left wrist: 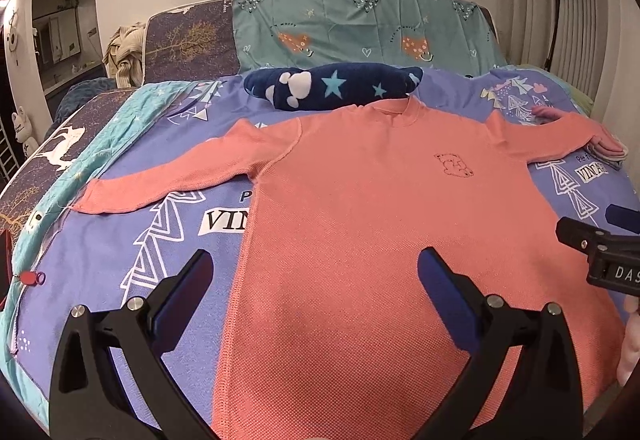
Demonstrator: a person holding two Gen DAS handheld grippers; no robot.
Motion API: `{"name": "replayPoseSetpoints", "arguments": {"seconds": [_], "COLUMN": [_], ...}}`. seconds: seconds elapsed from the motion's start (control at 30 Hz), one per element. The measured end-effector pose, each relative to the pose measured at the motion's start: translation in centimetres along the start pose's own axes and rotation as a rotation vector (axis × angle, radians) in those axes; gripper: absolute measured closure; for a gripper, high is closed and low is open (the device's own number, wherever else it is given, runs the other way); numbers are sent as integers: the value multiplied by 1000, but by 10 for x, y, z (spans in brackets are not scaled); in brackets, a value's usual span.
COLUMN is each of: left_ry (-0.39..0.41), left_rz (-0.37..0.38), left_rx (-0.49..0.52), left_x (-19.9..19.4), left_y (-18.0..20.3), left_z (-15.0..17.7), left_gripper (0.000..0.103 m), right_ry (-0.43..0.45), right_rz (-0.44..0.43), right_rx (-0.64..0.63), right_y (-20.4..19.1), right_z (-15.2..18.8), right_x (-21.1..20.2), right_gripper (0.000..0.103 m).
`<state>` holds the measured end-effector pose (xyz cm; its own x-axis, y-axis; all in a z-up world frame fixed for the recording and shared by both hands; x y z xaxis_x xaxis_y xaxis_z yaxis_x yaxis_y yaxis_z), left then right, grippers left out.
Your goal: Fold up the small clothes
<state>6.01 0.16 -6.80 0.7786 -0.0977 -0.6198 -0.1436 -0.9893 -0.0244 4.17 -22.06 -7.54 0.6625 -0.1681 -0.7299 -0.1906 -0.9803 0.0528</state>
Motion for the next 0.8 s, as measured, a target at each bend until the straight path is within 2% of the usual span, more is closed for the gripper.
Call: {"name": "replayPoseSetpoints", "arguments": {"seconds": [0.33,0.8], "left_ry": [9,12], "left_rz": [-14,7], "left_rx": [-3,-21], "left_x": [-1,2], "left_y": [-3,-7], "left_z": [0,3], "left_gripper": [1,1], "right_ry": [-1,-1], "right_rz": [1,2], "right_rx": [0,-4], "right_y": [-2,-6], "right_z": [2,6], "right_x": [1,7], "right_gripper": [2,2]}}
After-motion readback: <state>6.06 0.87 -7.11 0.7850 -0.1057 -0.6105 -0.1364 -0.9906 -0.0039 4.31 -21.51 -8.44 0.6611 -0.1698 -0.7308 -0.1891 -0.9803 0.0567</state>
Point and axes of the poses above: each gripper's, at about its wrist camera, not at the fingertips, and x roughly the way its jaws point, y to its right, z to its underside, the point moved 10 cm from there along x, roughly the way its jaws point, and after that the axes turned 2 degrees about z, right-handed, at the moved point
